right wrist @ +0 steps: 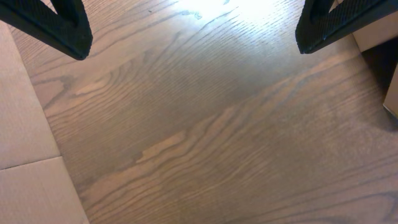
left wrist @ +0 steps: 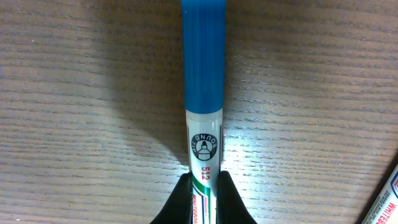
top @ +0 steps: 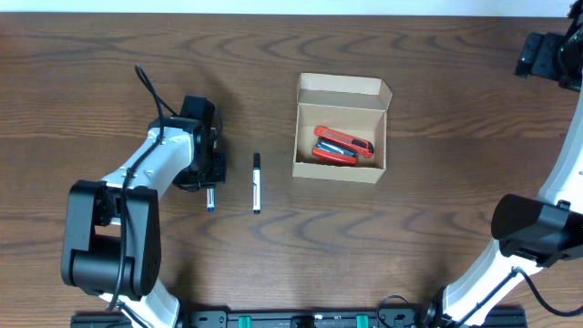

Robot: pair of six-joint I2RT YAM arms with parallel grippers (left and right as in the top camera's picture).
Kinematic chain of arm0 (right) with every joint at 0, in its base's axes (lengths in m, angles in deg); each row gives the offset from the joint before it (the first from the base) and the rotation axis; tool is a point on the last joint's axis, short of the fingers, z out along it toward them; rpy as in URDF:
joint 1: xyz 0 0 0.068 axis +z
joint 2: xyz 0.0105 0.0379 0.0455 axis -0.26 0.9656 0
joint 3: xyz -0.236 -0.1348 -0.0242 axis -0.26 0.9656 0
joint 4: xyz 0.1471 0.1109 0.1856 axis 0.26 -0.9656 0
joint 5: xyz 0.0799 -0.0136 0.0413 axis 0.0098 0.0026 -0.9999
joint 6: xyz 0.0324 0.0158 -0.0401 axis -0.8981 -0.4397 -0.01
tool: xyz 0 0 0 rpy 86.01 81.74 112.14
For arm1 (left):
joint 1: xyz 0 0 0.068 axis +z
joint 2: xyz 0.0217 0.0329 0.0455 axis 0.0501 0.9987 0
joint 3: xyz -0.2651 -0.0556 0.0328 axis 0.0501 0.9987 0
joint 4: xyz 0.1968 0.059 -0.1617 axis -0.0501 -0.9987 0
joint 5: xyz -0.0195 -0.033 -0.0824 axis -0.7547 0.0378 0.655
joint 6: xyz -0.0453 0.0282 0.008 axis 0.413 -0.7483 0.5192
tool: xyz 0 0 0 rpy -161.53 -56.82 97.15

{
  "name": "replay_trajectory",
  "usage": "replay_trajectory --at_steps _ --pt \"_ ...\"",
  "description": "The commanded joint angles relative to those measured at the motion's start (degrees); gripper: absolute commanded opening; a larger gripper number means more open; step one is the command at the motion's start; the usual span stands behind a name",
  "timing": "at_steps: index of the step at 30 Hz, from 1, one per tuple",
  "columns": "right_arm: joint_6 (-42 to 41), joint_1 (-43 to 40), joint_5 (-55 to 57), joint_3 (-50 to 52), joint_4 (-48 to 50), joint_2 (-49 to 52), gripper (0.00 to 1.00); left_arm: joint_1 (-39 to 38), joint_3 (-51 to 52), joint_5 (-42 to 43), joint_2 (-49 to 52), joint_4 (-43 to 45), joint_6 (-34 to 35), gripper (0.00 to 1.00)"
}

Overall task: Pack container
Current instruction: 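Lower the left gripper and close it on the blue-capped marker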

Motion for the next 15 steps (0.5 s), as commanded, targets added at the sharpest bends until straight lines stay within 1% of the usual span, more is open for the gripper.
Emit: replay_trajectory --at_steps 1,8,14,15 --pt "-0.7 -0.4 0.2 -0.8 -0.2 -0.5 0.99 0.0 -0.2 -1.2 0.6 0.1 -0.9 0.06" --pt "-0.7 -0.4 0.2 -0.8 -0.2 -0.5 0.99 0.0 -1.2 1.9 0.5 -0.2 -1.4 0.06" --pt "-0.7 -0.4 0.2 -0.8 -0.2 -0.5 0.99 0.0 -1.3 1.7 0.5 0.1 -1.8 0.07" --pt "-0.7 -0.4 0.2 -0.8 -0.2 -0.5 0.99 0.0 -1.3 1.7 0.5 0.0 -1.7 0.22"
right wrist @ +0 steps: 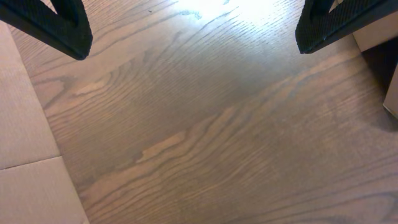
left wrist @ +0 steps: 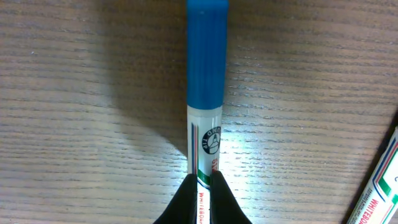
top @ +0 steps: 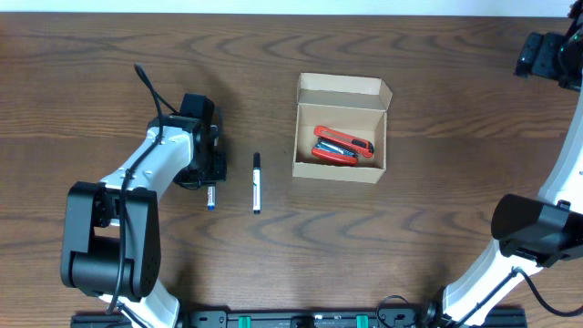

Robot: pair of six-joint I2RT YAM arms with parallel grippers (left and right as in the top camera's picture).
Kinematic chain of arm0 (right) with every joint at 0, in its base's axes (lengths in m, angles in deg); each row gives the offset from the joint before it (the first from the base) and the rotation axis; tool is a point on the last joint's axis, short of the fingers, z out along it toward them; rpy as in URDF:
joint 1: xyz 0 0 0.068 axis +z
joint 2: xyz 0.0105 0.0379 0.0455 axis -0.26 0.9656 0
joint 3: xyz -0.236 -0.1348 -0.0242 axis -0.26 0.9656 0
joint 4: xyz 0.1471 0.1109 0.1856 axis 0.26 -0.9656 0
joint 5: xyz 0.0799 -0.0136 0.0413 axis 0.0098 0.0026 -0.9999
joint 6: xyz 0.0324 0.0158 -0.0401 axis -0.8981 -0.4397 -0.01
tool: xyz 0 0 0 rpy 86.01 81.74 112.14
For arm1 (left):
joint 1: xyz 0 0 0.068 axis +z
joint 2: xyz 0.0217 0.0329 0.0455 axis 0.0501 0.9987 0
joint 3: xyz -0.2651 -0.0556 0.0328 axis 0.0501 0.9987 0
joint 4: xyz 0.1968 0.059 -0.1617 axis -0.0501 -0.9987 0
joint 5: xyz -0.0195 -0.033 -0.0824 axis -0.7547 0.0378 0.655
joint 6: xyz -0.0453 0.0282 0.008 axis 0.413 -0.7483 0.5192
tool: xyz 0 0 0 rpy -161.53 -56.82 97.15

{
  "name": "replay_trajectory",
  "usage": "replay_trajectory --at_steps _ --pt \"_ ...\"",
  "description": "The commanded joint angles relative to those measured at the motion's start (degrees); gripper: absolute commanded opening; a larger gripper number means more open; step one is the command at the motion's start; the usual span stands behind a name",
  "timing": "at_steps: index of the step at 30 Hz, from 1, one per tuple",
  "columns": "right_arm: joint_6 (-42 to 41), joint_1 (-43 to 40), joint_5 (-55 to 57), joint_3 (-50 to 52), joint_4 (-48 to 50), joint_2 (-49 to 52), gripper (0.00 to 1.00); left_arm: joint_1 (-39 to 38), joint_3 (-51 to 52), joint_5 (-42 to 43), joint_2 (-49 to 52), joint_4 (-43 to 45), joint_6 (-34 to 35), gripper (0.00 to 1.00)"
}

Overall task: Pack container
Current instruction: 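Lower the left gripper and close it on the blue-capped marker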

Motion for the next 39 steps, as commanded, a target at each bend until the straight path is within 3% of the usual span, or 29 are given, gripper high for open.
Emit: replay_trajectory --at_steps 1,3,5,6,39 --pt "-0.7 -0.4 0.2 -0.8 -0.2 -0.5 0.99 0.1 -0.8 0.6 1.0 -0.1 -1.1 0.42" --pt "-0.7 -0.4 0.2 -0.8 -0.2 -0.5 0.99 0.1 -0.8 0.2 1.0 -0.1 -1.1 0.63" --pt "-0.7 -0.4 0.2 -0.8 -0.2 -0.5 0.99 0.1 -0.8 -0.6 1.0 -0.1 -1.1 0.77" --pt "-0.7 -0.4 0.2 -0.8 -0.2 -0.5 0.99 0.1 -0.8 -1.0 1.0 -0.2 -1.1 0.79" --pt "-0.7 -0.4 0.2 -0.8 -0.2 -0.5 0.99 0.1 1.8 -2.2 1.0 1.1 -1.0 0.71"
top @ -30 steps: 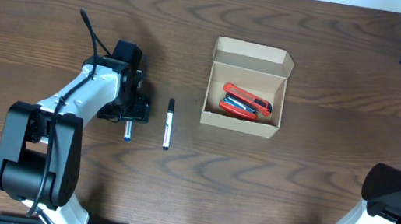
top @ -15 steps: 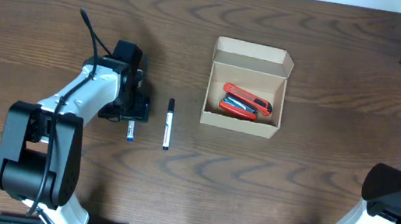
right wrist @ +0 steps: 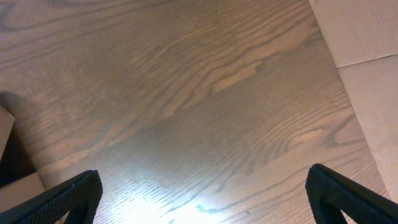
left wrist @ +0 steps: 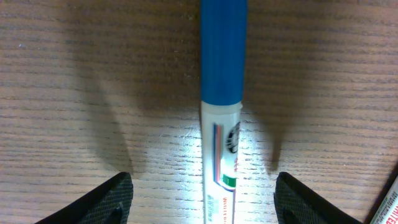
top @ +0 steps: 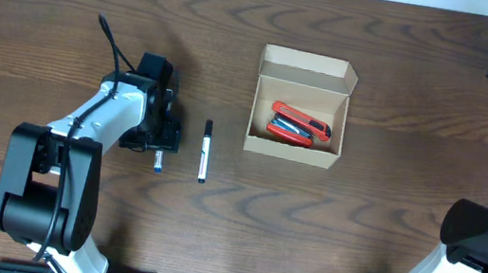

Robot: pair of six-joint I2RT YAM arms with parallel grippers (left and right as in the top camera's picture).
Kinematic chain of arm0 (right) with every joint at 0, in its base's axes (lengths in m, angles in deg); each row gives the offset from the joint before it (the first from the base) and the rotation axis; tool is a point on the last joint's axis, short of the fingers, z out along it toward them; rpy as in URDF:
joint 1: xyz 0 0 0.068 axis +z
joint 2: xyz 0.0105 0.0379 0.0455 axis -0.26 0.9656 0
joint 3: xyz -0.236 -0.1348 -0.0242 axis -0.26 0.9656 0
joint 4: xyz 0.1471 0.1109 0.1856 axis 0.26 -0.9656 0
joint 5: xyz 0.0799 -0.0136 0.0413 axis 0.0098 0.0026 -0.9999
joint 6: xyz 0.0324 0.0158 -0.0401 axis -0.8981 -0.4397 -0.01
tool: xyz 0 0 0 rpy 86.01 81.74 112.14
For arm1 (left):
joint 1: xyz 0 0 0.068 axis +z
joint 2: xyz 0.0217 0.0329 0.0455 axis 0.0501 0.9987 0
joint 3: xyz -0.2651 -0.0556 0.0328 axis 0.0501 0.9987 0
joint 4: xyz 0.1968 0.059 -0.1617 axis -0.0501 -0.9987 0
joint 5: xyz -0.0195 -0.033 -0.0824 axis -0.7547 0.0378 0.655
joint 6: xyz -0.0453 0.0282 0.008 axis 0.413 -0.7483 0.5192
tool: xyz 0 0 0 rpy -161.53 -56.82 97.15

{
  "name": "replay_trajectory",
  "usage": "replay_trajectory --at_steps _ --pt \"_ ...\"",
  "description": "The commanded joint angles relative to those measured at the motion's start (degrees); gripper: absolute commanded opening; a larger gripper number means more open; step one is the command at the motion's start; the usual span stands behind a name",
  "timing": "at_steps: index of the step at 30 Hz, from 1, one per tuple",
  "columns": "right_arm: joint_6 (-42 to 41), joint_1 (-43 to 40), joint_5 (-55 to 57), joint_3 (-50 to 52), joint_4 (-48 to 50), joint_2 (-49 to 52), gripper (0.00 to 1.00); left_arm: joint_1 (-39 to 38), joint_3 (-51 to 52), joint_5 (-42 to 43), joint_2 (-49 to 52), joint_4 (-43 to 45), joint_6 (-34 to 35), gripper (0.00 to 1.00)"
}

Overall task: Pack container
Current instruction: 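Lower the left gripper and close it on the blue-capped marker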

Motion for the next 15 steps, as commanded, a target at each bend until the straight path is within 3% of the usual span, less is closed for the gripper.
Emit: replay_trajectory --at_steps 1,15 --pt "-0.7 -0.4 0.2 -0.8 -0.2 -0.5 0.99 0.1 0.3 -1.2 0.7 -0.1 -0.2 0.71" --pt "-0.7 -0.4 0.2 -0.8 -0.2 -0.5 0.99 0.1 3.5 -1.2 0.7 1.6 -0.2 0.71"
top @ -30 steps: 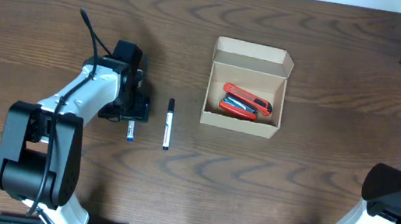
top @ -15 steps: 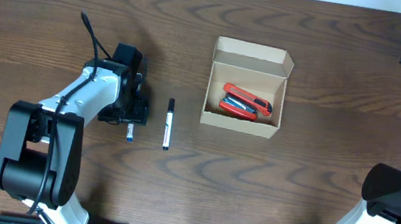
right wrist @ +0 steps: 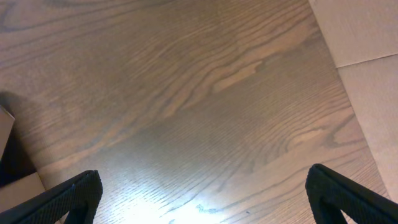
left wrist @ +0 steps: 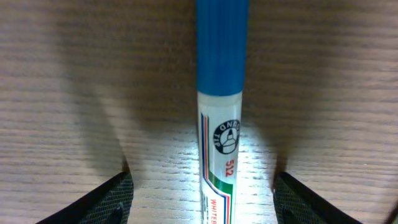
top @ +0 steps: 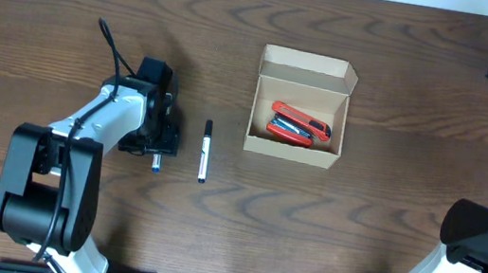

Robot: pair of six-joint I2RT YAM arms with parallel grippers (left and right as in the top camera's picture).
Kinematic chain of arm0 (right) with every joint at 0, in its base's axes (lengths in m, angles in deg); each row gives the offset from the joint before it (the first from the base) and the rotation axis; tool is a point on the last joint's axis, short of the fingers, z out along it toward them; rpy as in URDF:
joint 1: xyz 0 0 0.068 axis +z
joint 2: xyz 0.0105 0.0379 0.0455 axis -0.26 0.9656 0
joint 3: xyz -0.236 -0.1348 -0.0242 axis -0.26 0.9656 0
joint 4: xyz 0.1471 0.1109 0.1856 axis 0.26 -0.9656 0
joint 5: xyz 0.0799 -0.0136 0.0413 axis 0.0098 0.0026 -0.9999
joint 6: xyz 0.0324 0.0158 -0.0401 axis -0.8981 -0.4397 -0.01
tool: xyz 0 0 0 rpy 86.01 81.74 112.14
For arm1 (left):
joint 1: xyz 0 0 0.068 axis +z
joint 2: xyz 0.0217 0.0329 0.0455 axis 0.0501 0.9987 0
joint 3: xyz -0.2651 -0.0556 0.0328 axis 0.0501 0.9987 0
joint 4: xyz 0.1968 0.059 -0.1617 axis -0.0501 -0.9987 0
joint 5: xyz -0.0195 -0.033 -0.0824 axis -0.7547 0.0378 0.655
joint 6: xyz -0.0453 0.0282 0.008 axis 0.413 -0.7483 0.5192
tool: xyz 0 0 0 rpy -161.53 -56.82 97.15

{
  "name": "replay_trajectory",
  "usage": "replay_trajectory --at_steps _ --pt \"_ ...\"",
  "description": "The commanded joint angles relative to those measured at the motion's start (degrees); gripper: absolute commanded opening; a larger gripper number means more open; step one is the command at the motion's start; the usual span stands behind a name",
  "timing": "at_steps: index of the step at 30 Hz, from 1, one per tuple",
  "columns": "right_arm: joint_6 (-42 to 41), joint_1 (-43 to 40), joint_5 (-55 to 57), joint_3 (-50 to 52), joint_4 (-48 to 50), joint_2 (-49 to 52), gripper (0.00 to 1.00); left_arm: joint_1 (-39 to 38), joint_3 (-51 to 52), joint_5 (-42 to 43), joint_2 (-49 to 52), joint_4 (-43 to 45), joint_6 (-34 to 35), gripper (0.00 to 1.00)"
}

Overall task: Pack container
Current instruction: 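Lower the left gripper and close it on the blue-capped marker, then carry the blue marker over the box and drop it in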

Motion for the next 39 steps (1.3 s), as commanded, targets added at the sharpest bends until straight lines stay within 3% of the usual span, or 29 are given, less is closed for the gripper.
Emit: replay_trajectory --at_steps 1,4,6,8,9,12,15,28,39 --pt "-0.7 -0.4 0.2 -0.8 -0.2 -0.5 0.99 0.1 1.8 -0.7 0.8 0.4 -0.2 0.71" --pt "-0.7 -0.4 0.2 -0.8 -0.2 -0.5 0.99 0.1 1.9 -0.7 0.8 0.4 -0.2 0.70" --pt "-0.7 -0.4 0.2 -0.8 -0.2 -0.5 0.99 0.1 1.9 -0.7 0.8 0.4 -0.2 0.53" --pt "-0.7 -0.4 0.2 -0.8 -0.2 -0.5 0.99 0.1 1.9 -0.7 0.8 0.4 -0.2 0.27" --pt "-0.7 -0.4 0.2 -0.8 -0.2 -0.5 0.99 0.1 1.9 -0.7 0.8 0.4 -0.1 0.20" --pt "-0.7 -0.4 0.2 -0.8 -0.2 -0.5 0.99 0.1 1.9 -0.7 0.8 0.4 -0.1 0.18" --pt "-0.7 -0.4 0.2 -0.8 -0.2 -0.5 0.99 0.1 1.9 -0.7 0.8 0.4 -0.1 0.06" --pt "-0.7 -0.4 0.2 -0.8 -0.2 -0.5 0.99 0.0 -2.0 4.0 0.7 -1.0 -0.6 0.05" --pt "-0.7 -0.4 0.2 -0.8 -0.2 -0.5 0.99 -5.9 -22.4 5.6 0.7 -13.3 -2.8 0.06"
